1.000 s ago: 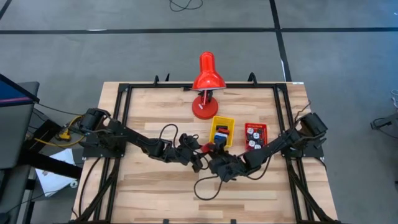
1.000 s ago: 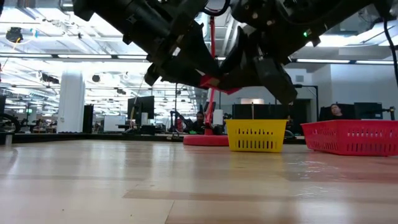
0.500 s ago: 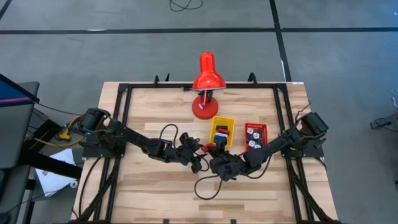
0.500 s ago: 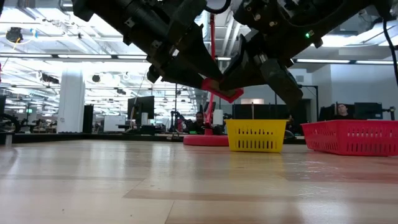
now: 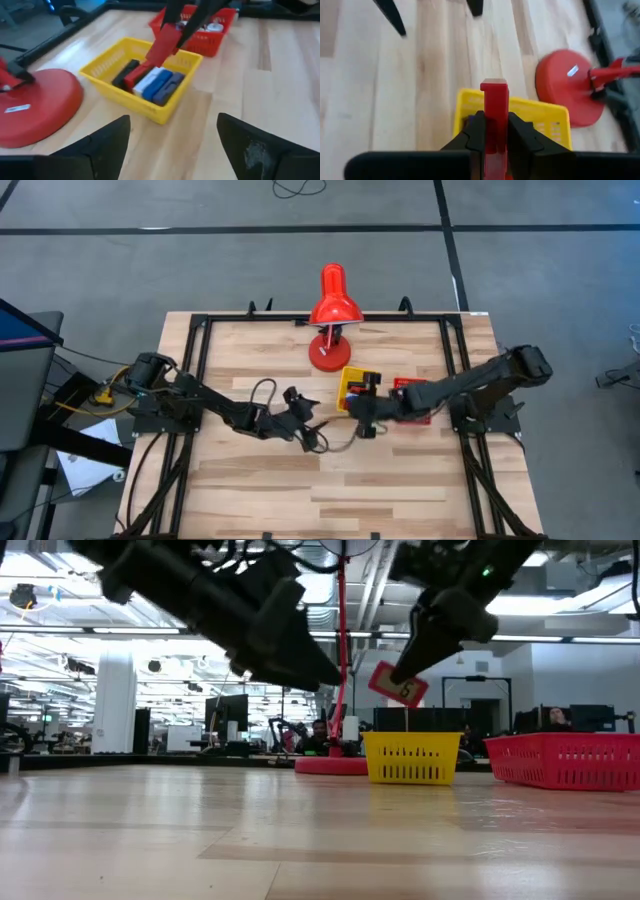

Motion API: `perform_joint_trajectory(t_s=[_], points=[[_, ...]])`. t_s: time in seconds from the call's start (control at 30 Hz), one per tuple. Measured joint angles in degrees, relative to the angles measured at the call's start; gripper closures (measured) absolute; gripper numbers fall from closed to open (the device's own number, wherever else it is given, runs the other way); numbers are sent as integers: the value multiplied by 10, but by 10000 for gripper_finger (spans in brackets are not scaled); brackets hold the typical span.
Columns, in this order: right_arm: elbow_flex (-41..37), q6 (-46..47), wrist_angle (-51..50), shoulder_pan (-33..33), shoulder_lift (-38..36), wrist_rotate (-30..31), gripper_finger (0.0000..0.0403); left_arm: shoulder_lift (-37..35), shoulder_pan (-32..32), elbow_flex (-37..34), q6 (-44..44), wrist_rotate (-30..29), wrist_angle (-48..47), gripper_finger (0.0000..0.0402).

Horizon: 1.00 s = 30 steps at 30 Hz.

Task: Pick & Place Office items
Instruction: Put the red digital clock into the yellow bin

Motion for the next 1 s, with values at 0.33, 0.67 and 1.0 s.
perform_joint_trajectory(t_s=[0.33,0.67,1.0], points=[[0,-43,-35,-137,3,-123,361,-111,74,-180,25,107,191,105],[0,-138,-33,-257,27,-178,360,-161,127,-227,49,146,228,105],[0,-154,-27,-271,41,-221,360,-161,138,-227,90,146,228,105]])
